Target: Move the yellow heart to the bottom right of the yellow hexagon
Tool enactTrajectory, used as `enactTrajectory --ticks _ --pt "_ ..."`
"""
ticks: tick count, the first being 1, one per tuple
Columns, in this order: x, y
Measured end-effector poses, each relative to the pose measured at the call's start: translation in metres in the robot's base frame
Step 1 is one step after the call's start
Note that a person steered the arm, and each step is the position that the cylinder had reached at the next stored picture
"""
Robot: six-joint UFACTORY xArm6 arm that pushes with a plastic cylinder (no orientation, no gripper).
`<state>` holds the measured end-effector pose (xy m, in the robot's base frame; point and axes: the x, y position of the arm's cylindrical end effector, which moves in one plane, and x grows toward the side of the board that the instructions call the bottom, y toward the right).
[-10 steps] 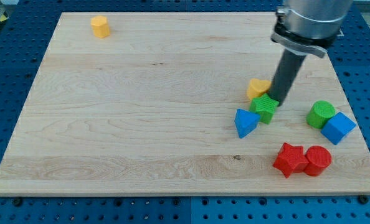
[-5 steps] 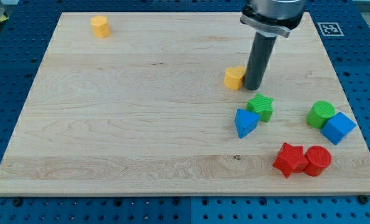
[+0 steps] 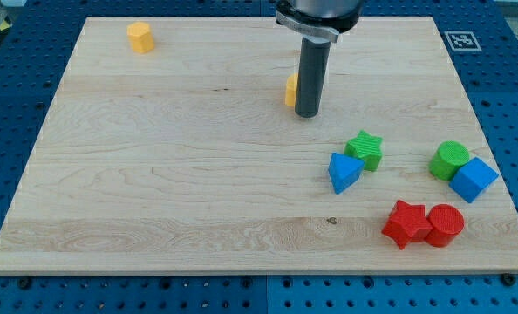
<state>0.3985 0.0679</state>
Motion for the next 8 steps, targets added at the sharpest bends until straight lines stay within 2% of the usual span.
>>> enactTrajectory --ticks 2,4,5,7,8 --pt "-0.014 0.017" --pt "-0.018 0.004" --pt "-0.046 -0.005" --pt "-0.055 -0.046" --pt "-0.040 -0.047"
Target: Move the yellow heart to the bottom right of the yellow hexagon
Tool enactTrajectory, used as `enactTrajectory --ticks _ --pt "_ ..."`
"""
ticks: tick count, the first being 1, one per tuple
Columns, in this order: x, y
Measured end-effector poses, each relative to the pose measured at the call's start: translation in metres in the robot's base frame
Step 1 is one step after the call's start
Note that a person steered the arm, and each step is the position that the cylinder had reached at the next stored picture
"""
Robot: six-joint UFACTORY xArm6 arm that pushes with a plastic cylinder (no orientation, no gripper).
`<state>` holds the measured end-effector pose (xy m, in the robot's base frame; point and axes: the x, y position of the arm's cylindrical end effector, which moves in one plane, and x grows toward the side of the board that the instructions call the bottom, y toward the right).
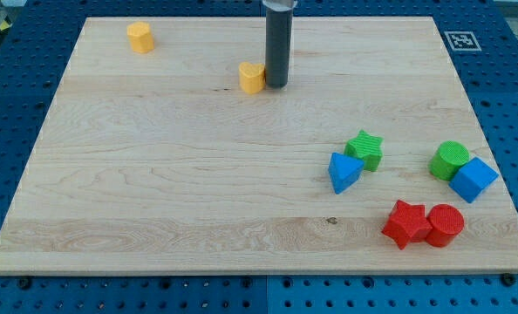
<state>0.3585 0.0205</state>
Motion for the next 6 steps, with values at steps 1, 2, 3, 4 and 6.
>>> enactTrajectory --ticks 1,2,3,4,6 --pt "0.011 0.000" --pt "0.011 0.000" --pt "0.010 0.000" --pt "0.005 0.000" --pt "-0.004 -0.019"
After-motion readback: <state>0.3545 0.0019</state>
